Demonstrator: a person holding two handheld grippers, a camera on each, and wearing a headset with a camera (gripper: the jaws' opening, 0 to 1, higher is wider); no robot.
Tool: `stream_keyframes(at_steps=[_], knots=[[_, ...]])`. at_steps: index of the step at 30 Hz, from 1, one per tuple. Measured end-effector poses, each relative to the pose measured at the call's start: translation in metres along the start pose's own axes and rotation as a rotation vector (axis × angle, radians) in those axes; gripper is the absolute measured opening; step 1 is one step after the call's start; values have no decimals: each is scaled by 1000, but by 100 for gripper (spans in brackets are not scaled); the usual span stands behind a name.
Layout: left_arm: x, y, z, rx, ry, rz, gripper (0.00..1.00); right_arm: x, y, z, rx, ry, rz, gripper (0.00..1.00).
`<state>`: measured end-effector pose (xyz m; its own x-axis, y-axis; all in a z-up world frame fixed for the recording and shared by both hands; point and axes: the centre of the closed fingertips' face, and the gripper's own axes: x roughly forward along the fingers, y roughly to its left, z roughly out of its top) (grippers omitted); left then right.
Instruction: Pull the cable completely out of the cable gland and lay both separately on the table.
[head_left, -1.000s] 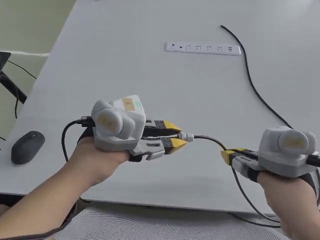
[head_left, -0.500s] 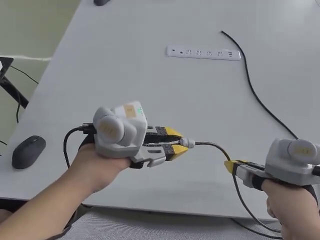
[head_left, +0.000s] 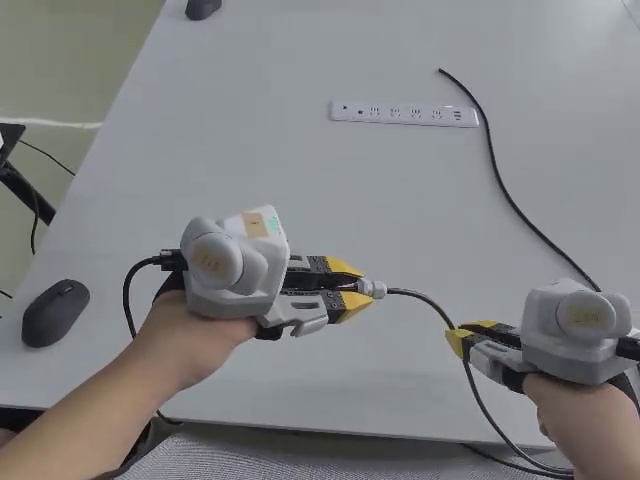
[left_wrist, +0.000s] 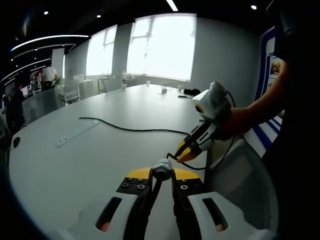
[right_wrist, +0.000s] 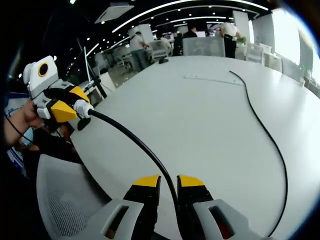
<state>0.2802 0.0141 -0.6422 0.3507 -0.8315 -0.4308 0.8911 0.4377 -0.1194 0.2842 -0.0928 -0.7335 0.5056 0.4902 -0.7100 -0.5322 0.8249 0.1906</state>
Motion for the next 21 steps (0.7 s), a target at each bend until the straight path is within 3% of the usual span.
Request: stream_keyframes(at_steps=[3,8,13,17,21], knots=[[-1,0,0,-5,0,1,15,-5,10,8,-80,-13,25,15],[-1,-1,0,-8,-1,1,15,-14,26,33,-259,-77,51,19],[-1,-2,-1,-12,0,3,15,-20,55,63,-440,-138,89,18],[-1,-3,-1,-11,0,3,15,-16,72,72,-568,-138,102,17],[-1,-3,0,-9,0,2,15,-10,85,71,-629,-132,125,16]])
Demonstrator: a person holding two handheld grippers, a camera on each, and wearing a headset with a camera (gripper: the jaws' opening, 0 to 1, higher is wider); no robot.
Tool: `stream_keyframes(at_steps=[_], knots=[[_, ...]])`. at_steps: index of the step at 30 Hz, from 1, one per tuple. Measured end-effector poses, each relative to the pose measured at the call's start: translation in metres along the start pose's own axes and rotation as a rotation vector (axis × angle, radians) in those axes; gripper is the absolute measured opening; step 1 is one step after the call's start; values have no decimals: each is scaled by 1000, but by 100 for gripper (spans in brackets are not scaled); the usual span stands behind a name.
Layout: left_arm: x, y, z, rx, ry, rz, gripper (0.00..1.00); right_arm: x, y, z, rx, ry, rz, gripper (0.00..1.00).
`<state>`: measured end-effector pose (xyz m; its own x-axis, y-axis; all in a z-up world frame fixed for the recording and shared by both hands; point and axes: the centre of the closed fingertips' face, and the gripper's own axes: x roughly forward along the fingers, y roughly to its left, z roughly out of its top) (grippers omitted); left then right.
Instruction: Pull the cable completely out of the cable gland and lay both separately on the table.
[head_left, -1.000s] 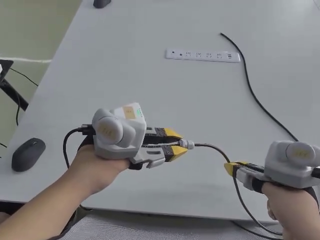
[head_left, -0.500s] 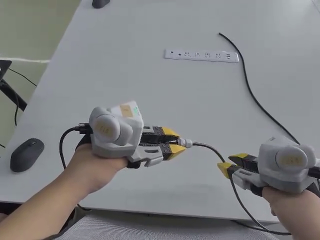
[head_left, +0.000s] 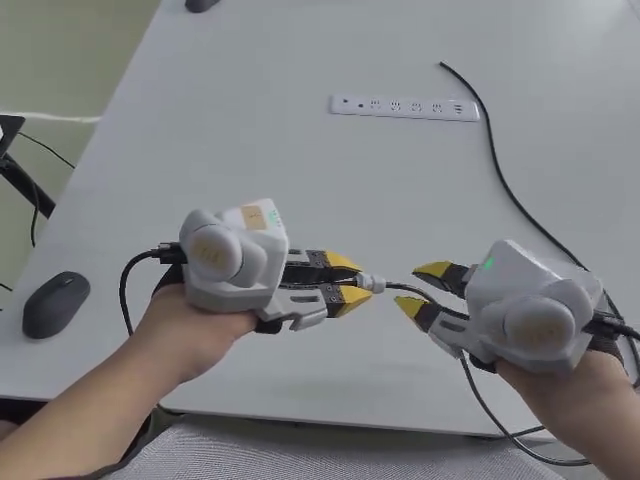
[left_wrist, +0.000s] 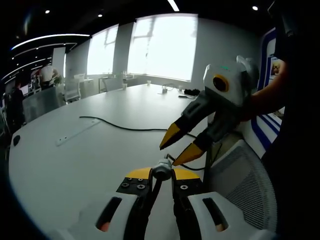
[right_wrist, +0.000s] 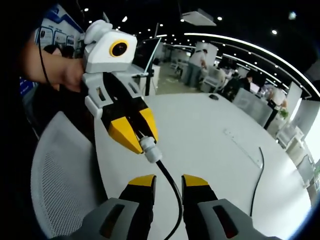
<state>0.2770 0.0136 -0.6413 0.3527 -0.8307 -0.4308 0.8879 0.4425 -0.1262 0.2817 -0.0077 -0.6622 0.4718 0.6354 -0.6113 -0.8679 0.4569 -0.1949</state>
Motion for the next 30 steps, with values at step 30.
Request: stream_keyframes(at_steps=[30], knots=[[5,-3,0,4,-1,-17,15,7,-1,-2,26,13,-13,1]])
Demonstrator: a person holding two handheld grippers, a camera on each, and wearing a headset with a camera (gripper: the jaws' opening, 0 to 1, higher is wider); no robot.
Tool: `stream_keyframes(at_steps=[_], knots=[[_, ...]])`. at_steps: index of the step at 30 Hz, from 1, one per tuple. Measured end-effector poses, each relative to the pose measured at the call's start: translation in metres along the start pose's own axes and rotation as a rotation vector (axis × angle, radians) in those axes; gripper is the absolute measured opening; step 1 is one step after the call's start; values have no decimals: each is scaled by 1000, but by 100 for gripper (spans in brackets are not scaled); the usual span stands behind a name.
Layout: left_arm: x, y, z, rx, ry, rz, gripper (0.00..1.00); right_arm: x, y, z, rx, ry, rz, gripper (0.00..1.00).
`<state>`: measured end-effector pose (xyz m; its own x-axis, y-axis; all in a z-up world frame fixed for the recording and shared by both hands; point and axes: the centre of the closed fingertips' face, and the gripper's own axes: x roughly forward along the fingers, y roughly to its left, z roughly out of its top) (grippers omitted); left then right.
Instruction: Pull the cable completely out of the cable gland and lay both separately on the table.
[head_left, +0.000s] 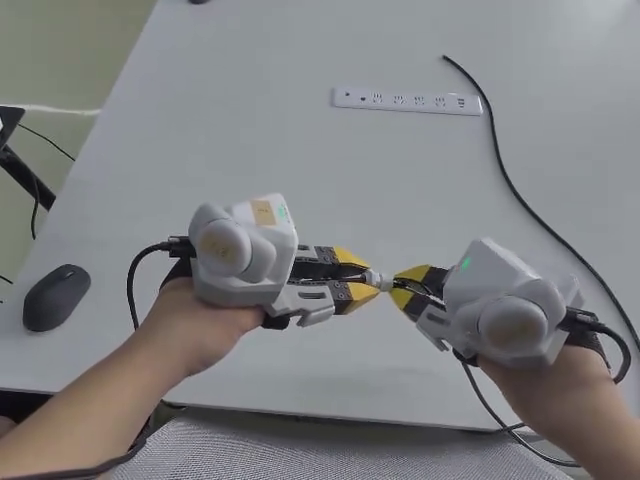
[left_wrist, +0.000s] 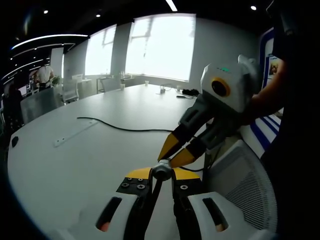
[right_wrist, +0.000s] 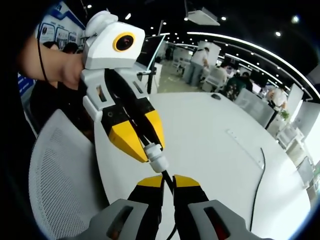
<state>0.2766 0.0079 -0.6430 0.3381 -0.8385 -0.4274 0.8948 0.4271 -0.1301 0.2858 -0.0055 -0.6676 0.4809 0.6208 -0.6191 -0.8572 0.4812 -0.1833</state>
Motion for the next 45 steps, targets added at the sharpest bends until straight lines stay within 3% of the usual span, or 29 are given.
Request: stream_keyframes(at_steps=[11,23,31,37,39,45], knots=[[-1,4,1,-2,-5,7,15,3,-7,-7,134,-6,2,2],[-2,6,3,-5,-12,10,15,1,-17,-23,307,1,-10,1],[-4,7,6,-10,-17,13,15,1,-21,-34,384,8,-16,1],[-6,9,6,-12,-18,17,15,1,-25,-50,510,21,-15,1],[-5,10,6,-12,-20,18,15,1,-22,-57,584,39,3,1],[-6,11,7,-10,-21,22,15,2,-24,-72,687,63,-4,1]])
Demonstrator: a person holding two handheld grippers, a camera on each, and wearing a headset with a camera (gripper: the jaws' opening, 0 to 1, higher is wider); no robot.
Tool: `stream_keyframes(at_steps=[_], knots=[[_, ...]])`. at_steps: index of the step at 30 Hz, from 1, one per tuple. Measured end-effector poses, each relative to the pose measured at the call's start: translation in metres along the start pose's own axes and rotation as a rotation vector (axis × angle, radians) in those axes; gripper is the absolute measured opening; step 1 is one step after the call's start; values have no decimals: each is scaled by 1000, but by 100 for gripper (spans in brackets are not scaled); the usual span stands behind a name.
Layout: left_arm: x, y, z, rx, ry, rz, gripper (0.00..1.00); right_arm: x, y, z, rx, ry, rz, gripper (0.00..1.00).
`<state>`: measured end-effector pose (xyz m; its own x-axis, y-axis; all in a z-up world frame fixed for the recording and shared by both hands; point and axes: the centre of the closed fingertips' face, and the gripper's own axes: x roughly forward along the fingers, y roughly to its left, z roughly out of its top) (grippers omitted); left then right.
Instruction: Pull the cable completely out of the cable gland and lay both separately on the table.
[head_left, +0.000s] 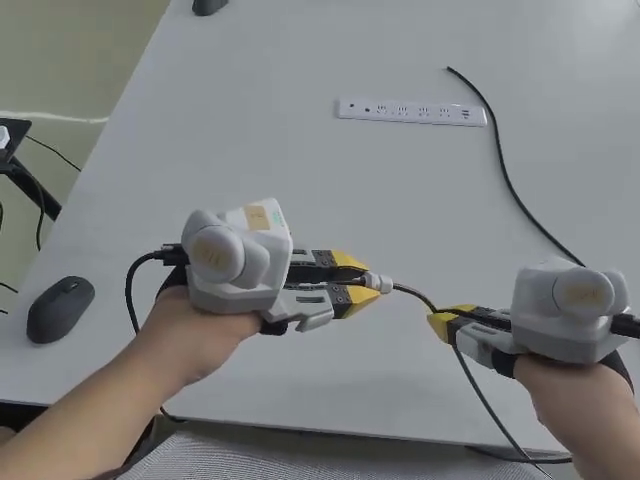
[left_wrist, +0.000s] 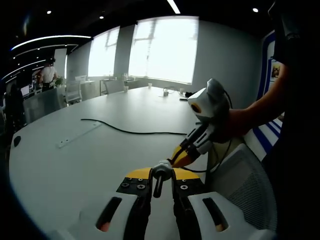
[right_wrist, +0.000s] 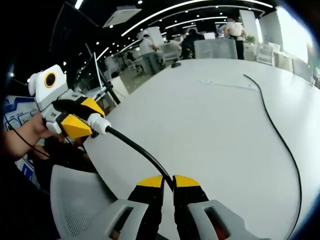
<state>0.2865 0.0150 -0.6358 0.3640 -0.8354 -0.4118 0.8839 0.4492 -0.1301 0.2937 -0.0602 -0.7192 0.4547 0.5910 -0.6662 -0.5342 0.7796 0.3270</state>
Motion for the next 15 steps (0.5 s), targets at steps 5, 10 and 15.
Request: stream_keyframes(at_steps=[5,10,15], knots=[[0,0,0,-1,-1,2,15,1,-1,-5,62,13,6,1],[-1,-1,1,-7,-8,5,15,1,4,-6,34,14,20,2],[-2,-2,1,-12,-6,4,15,-2,7,-5,16,4,29,2]])
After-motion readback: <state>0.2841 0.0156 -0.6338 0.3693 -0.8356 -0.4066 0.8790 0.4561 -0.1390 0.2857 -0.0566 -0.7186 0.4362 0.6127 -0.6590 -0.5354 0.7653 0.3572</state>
